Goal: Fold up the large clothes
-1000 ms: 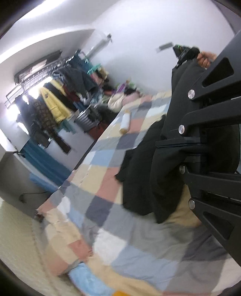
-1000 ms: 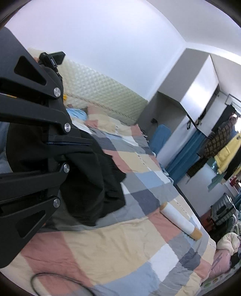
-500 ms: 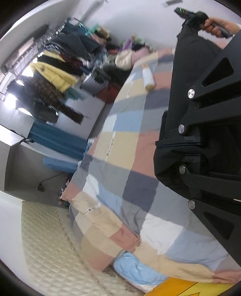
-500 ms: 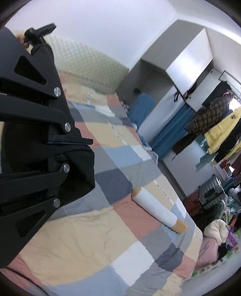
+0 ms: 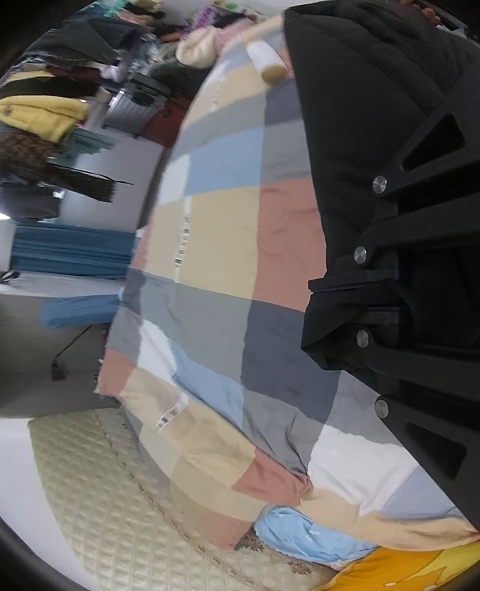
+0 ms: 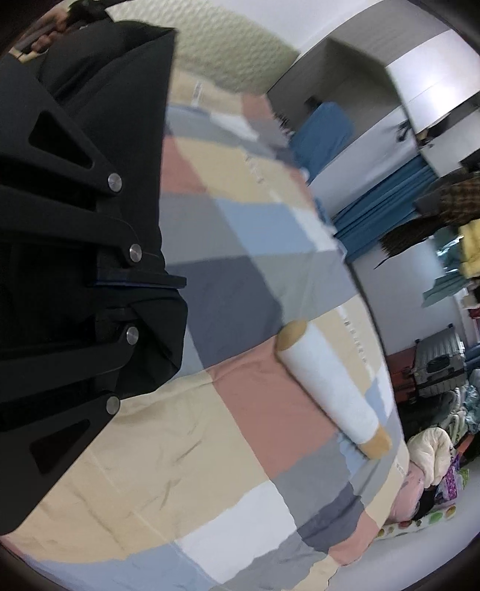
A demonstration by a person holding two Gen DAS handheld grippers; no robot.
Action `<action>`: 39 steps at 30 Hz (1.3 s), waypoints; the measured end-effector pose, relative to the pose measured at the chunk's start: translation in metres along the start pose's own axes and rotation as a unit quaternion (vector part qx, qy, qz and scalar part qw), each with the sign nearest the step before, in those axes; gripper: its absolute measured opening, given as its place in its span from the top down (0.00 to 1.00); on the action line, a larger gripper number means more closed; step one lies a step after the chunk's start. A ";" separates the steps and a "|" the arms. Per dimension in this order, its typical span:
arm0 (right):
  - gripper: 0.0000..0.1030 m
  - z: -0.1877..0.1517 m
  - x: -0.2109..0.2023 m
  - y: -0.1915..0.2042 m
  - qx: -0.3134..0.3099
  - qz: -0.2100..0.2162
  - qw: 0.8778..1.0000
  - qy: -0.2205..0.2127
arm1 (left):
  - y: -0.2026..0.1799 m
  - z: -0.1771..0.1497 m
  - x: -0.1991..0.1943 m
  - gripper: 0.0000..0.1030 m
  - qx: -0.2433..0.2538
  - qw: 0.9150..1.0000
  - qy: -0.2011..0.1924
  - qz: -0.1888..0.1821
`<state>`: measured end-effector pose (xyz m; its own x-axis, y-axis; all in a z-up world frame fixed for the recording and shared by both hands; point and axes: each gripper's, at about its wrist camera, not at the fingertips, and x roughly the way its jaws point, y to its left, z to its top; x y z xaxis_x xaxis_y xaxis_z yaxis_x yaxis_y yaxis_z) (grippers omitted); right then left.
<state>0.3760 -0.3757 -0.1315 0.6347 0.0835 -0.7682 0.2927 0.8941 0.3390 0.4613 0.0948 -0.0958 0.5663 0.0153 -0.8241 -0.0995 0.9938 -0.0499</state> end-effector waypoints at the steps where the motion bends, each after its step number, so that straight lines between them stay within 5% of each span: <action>1: 0.95 -0.001 0.008 0.000 -0.002 -0.004 1.000 0.004 | -0.003 -0.001 0.014 0.93 0.005 1.000 0.008 0.004; 8: 0.95 -0.019 0.066 -0.013 0.014 -0.004 0.998 0.057 | -0.015 -0.022 0.070 0.93 0.018 0.998 0.056 0.001; 15: 0.90 -0.027 0.048 -0.020 0.046 0.028 0.997 0.054 | 0.001 -0.032 0.041 0.91 -0.005 0.998 0.047 -0.048; 18: 0.80 -0.028 0.019 -0.026 0.073 0.063 0.995 0.031 | 0.018 -0.040 0.018 0.79 -0.030 0.991 0.055 -0.116; 20: 0.56 -0.029 0.000 -0.028 0.089 0.096 0.991 0.015 | 0.029 -0.046 -0.006 0.61 -0.036 0.986 0.046 -0.154; 22: 0.35 -0.033 -0.025 -0.031 0.117 0.137 0.984 -0.004 | 0.041 -0.051 -0.037 0.30 -0.036 0.982 0.022 -0.183; 26: 0.34 -0.039 -0.067 -0.022 0.148 0.174 0.973 -0.022 | 0.055 -0.058 -0.098 0.27 -0.024 0.980 -0.041 -0.194; 32: 0.32 -0.045 -0.112 0.019 0.078 0.115 0.988 -0.075 | 0.025 -0.075 -0.144 0.27 0.028 0.979 -0.107 -0.169; 35: 0.32 -0.052 -0.118 0.044 0.031 0.071 0.992 -0.097 | -0.007 -0.083 -0.134 0.27 0.050 0.979 -0.103 -0.171; 39: 0.21 -0.057 -0.132 0.075 -0.034 0.019 0.983 -0.177 | -0.051 -0.086 -0.106 0.27 0.071 0.978 -0.097 -0.172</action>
<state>0.2736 -0.2947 -0.0357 0.8567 -0.0306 -0.5148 0.2238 0.9214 0.3177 0.3364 0.0330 -0.0544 0.6919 -0.3149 -0.6497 0.2308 0.9491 -0.2142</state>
